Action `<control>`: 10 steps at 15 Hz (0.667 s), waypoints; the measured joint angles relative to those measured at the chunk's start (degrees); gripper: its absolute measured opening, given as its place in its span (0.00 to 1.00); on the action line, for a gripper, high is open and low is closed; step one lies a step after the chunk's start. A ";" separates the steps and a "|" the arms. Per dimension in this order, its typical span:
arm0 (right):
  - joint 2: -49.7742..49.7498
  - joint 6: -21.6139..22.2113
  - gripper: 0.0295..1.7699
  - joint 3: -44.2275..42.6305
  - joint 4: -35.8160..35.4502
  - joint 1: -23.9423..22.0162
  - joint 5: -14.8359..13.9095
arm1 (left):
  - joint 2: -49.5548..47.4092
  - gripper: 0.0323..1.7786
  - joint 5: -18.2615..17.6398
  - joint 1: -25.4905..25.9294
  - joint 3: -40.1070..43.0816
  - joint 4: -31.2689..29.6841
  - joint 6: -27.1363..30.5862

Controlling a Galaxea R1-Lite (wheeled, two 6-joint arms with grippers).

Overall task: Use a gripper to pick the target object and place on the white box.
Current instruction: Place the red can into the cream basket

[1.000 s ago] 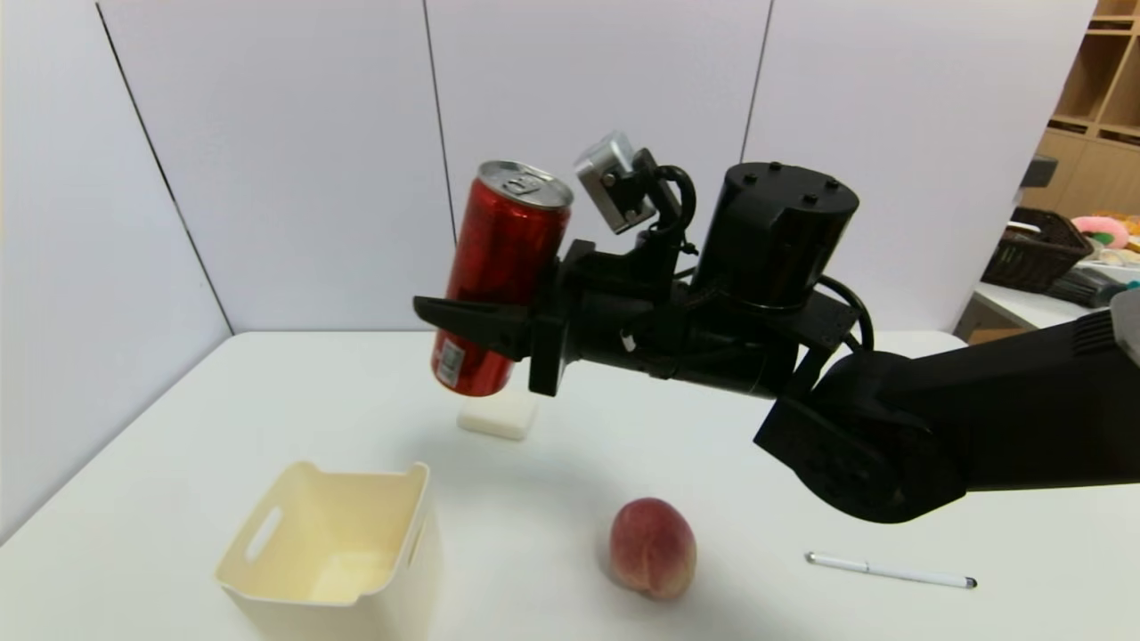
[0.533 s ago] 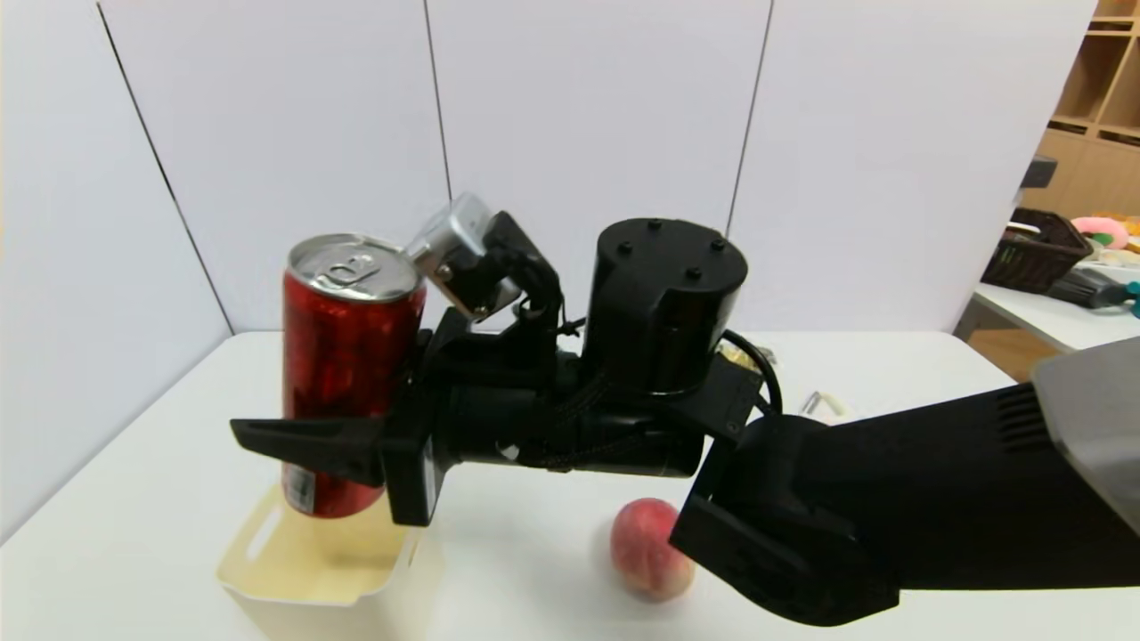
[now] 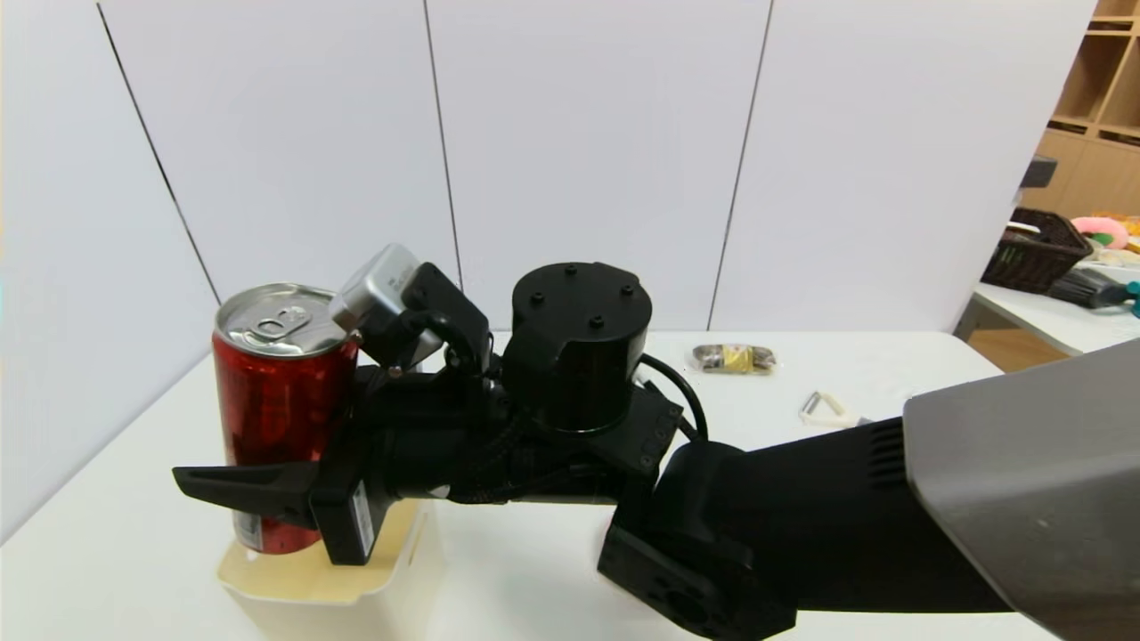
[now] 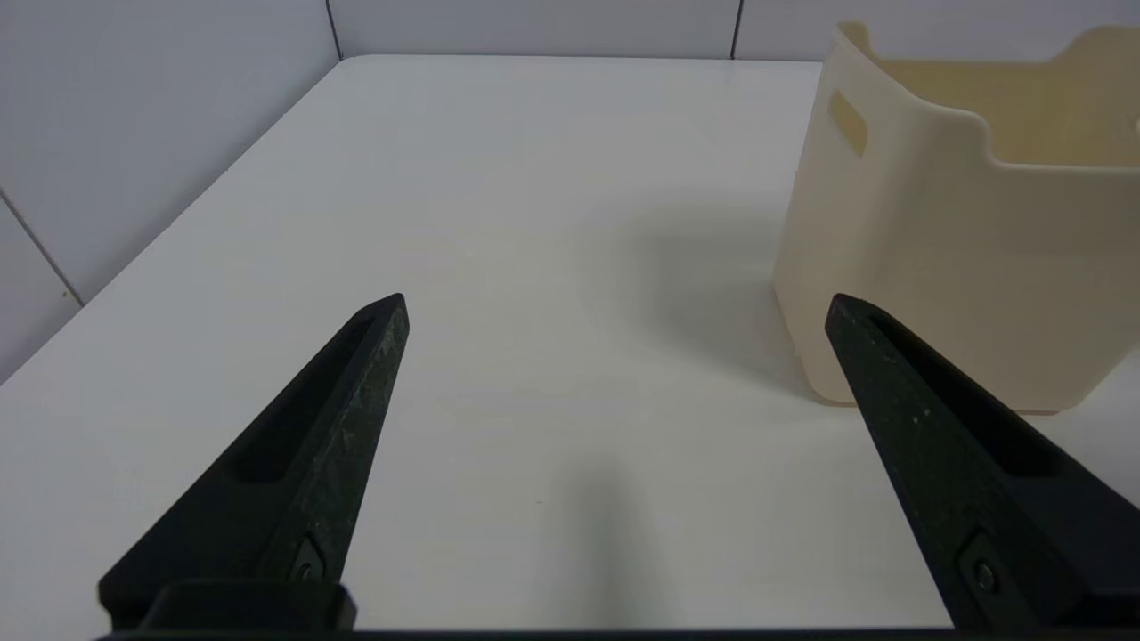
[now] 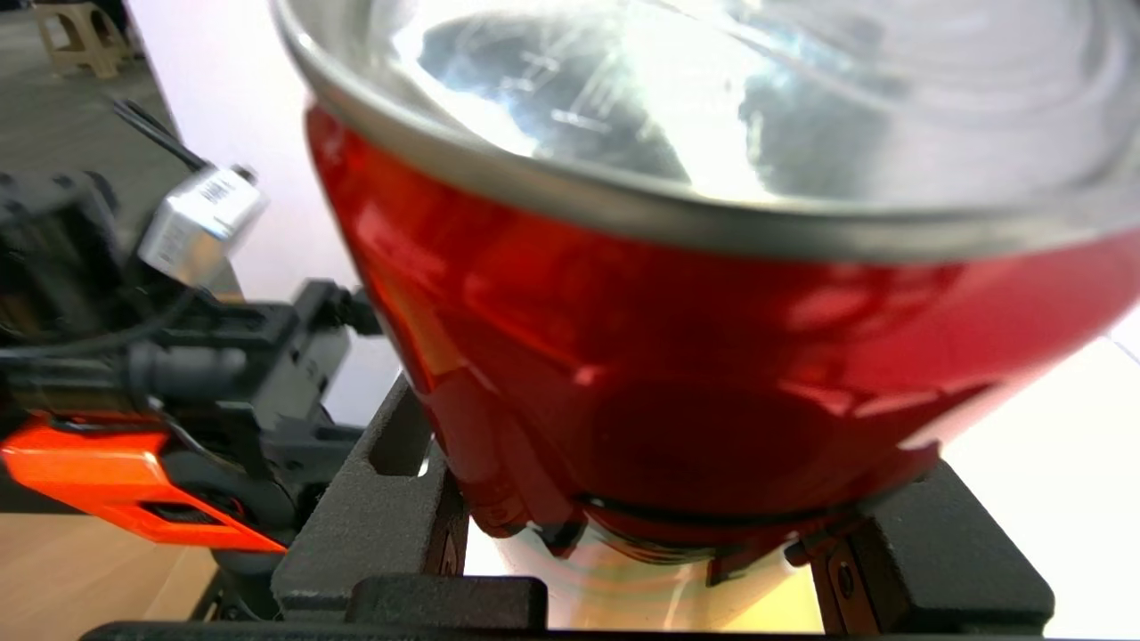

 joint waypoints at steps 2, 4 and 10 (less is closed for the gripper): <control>1.38 -1.65 0.55 -0.16 1.61 -0.22 -0.74 | 0.00 0.95 0.00 0.00 0.00 0.00 0.00; 2.46 -3.32 0.55 -0.38 3.97 -0.54 -2.26 | 0.00 0.95 0.00 0.00 0.00 0.00 0.00; 3.69 -3.38 0.55 -1.76 4.52 -1.38 -3.21 | 0.00 0.95 0.00 0.00 0.00 0.00 0.00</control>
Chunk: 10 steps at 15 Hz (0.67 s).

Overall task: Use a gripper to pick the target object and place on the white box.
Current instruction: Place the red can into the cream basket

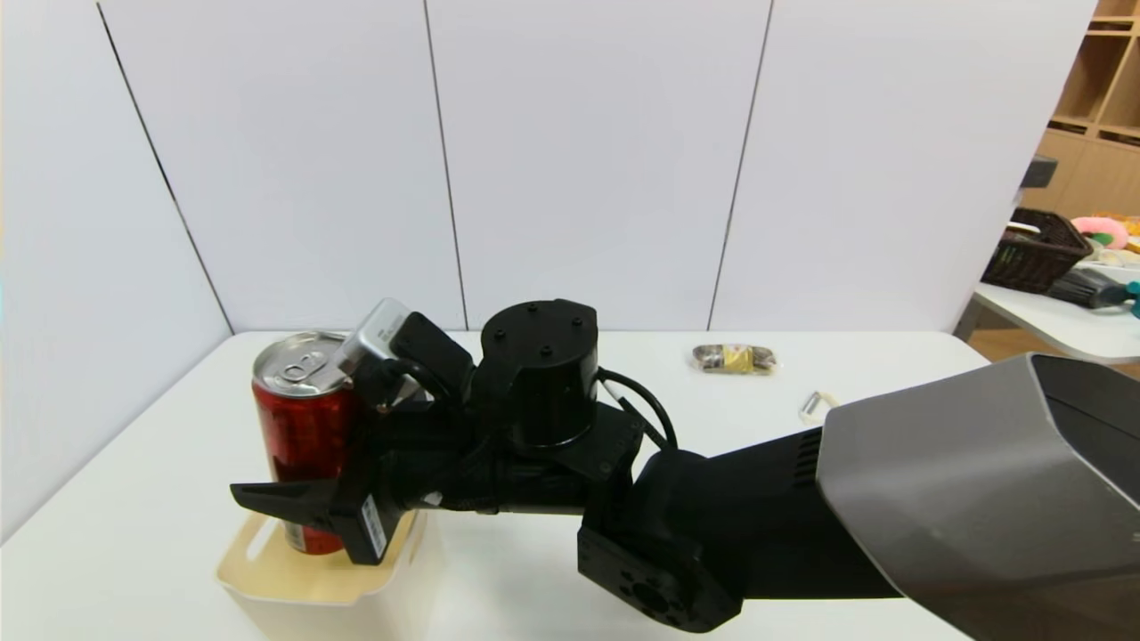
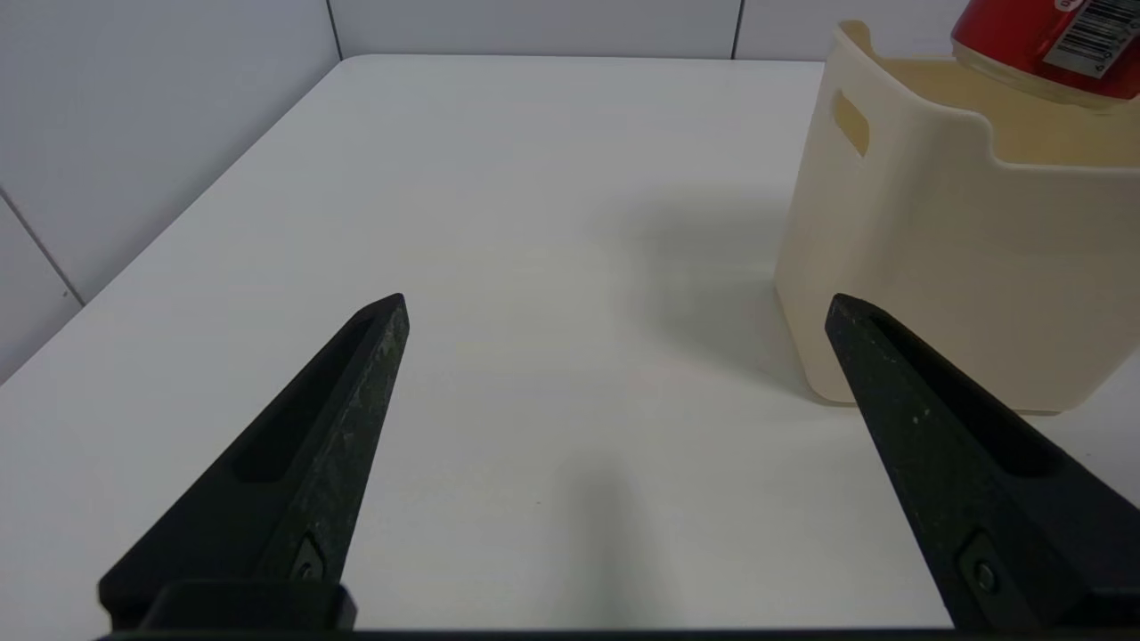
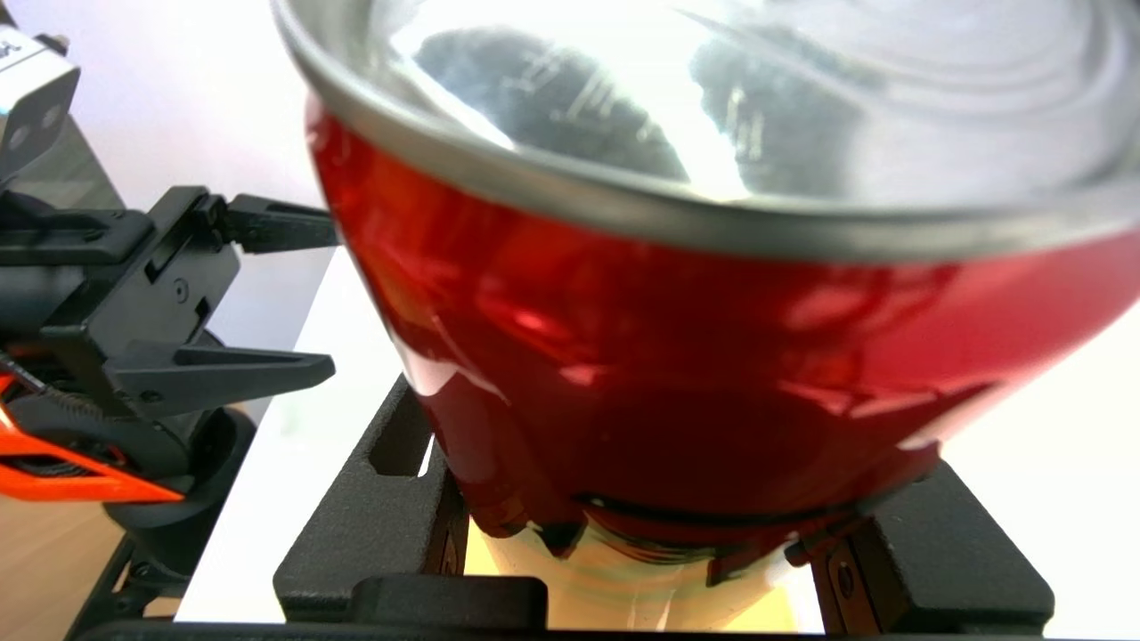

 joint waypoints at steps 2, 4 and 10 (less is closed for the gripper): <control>0.20 -0.39 0.55 -0.02 1.62 -0.04 0.04 | 0.00 0.95 0.00 0.00 0.00 0.00 0.00; 0.35 -1.76 0.55 -0.02 4.57 -0.11 0.06 | 0.00 0.95 -0.02 0.00 0.00 0.00 0.00; 0.63 -2.54 0.55 -0.02 5.88 -0.09 0.50 | 0.00 0.95 -0.02 0.00 0.00 0.00 0.02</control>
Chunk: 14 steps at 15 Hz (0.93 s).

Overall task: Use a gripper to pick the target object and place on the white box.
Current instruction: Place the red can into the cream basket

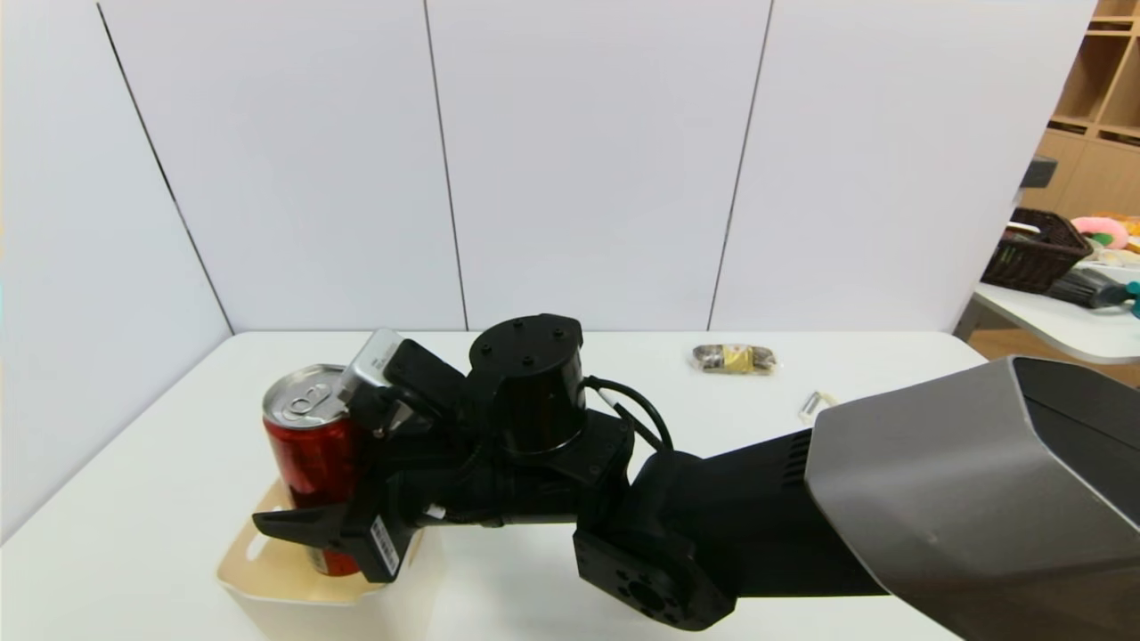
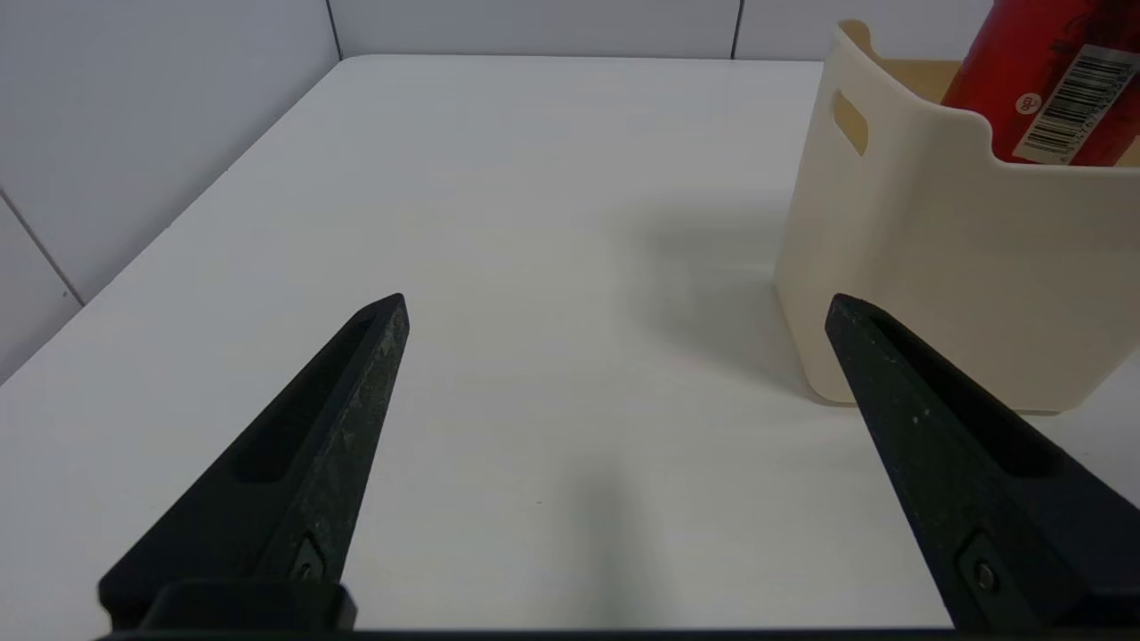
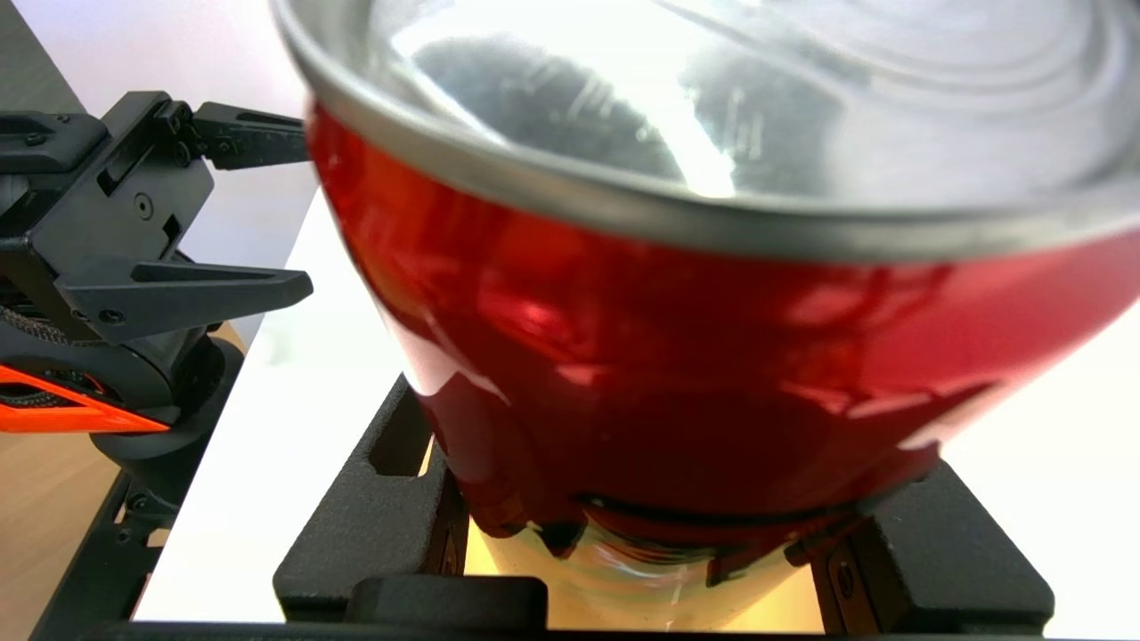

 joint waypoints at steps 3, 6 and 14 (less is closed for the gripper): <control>0.02 0.00 0.55 0.11 -0.06 0.02 0.13 | 0.00 0.95 0.00 0.00 0.00 0.02 0.00; 0.28 -0.13 0.55 0.24 -0.09 0.02 0.20 | 0.00 0.95 0.02 0.00 0.00 0.00 -0.02; 1.11 -0.09 0.55 0.88 -0.72 0.68 0.17 | 0.00 0.95 0.00 0.00 0.00 0.00 -0.02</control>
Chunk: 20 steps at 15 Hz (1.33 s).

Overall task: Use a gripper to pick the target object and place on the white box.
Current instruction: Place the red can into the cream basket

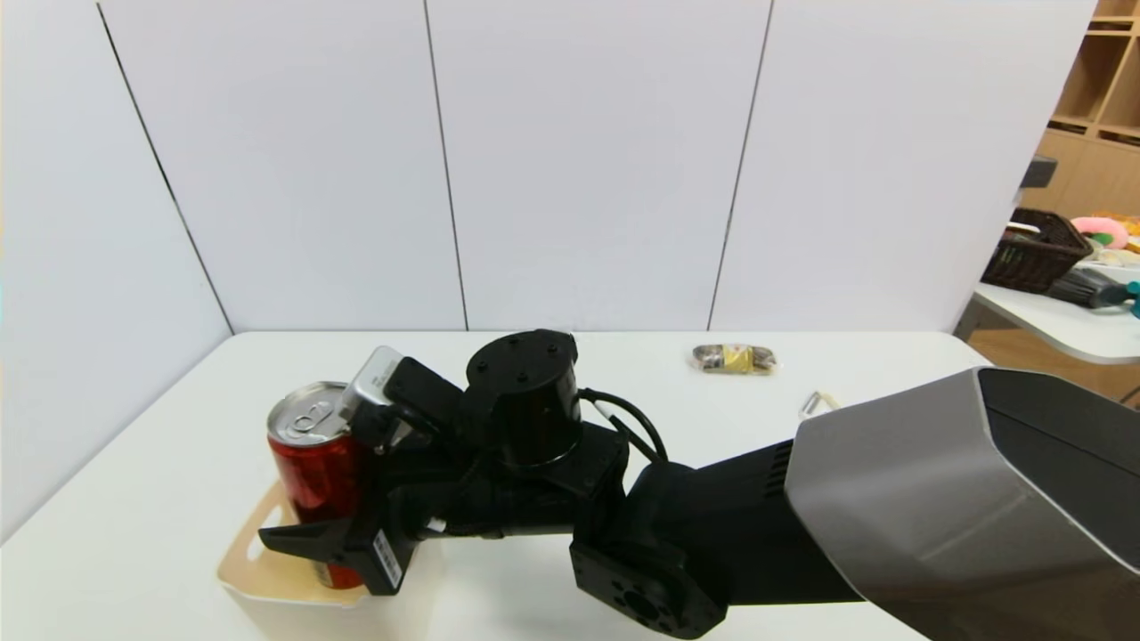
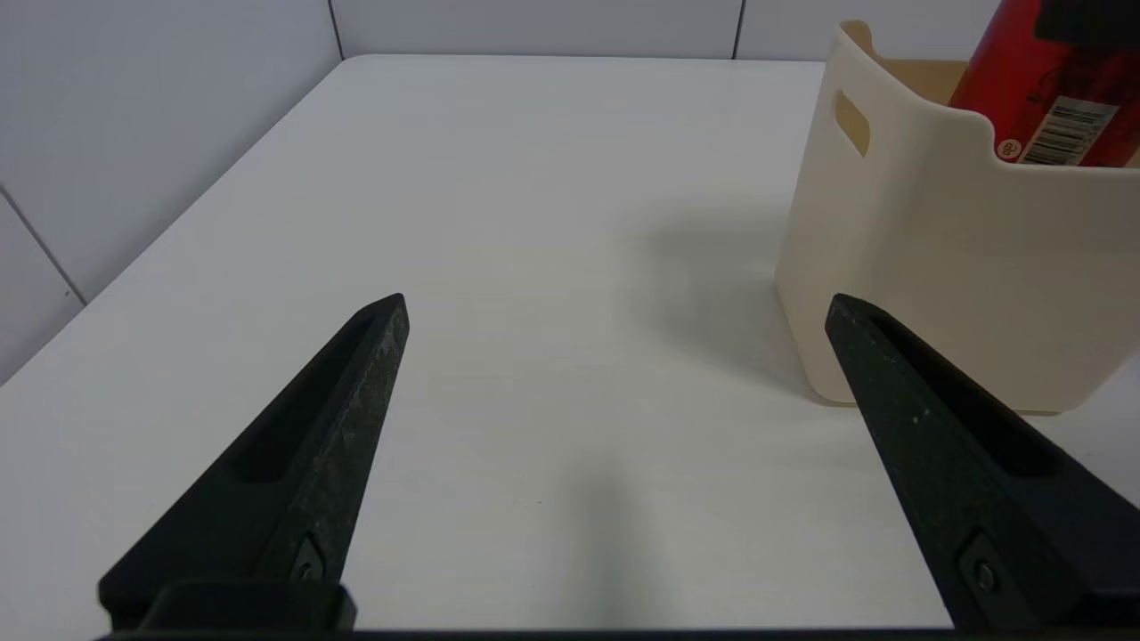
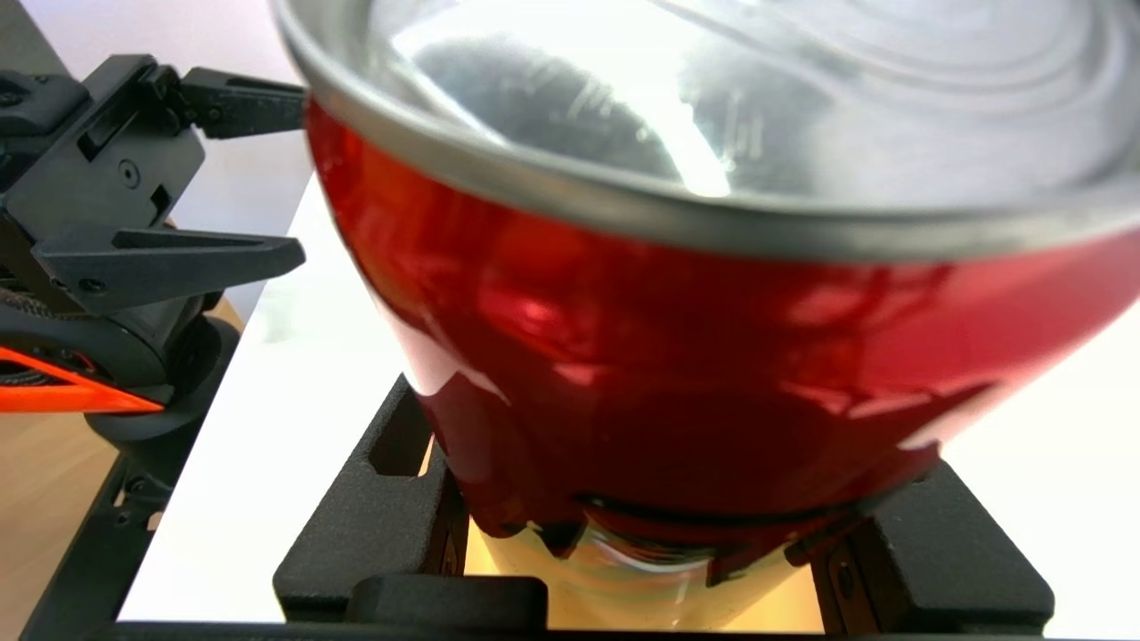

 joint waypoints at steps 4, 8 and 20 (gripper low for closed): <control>0.41 -0.05 0.57 0.00 -0.46 0.69 0.02 | 0.00 0.95 0.00 0.00 0.00 0.00 0.00; 0.63 -0.79 0.73 0.16 -0.52 1.07 -0.33 | 0.00 0.95 0.02 0.00 0.00 0.00 0.00; -1.94 -1.97 0.92 0.74 -0.11 0.33 -0.37 | 0.00 0.95 0.02 0.00 0.00 0.00 0.02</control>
